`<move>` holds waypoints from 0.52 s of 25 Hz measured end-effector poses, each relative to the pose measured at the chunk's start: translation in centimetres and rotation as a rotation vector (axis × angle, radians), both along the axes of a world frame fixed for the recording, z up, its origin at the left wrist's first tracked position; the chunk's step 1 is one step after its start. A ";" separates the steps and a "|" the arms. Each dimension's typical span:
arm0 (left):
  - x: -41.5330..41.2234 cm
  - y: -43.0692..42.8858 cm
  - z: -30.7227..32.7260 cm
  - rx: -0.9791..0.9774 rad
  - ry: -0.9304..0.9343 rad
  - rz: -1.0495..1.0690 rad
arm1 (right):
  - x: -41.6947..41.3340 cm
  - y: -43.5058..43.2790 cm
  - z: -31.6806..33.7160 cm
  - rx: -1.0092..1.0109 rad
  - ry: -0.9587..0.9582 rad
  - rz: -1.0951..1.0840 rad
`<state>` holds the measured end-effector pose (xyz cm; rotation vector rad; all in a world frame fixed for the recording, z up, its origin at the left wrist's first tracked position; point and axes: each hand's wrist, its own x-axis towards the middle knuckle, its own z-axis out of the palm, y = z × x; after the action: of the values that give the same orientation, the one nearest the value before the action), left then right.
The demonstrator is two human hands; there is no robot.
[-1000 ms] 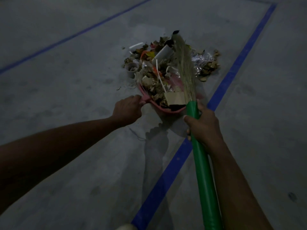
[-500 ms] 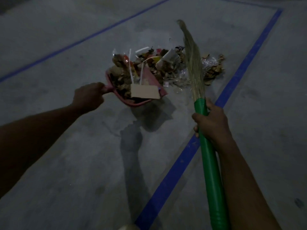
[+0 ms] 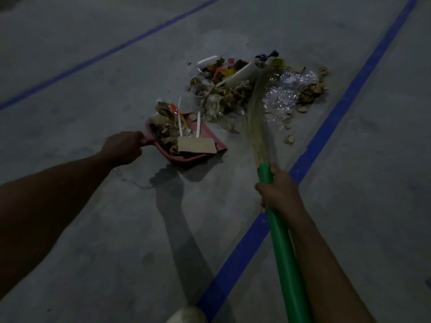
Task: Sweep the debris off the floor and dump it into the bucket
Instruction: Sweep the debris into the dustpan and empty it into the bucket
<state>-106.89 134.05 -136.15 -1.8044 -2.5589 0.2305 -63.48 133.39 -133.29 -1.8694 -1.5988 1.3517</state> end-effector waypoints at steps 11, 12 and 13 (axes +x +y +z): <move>7.1 7.2 -0.7 0.020 -0.151 -0.044 | -0.9 -6.7 1.9 0.012 0.035 0.090; 7.2 7.4 -0.9 0.025 -0.153 -0.044 | -0.1 -7.5 2.4 0.027 0.039 0.047; 7.3 7.5 -1.1 0.029 -0.159 -0.046 | 0.6 -7.9 2.8 0.045 0.027 0.010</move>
<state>-99.61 141.56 -137.23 -1.9426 -2.6037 0.0503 -62.91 125.54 -130.45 -1.8118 -1.6142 1.3291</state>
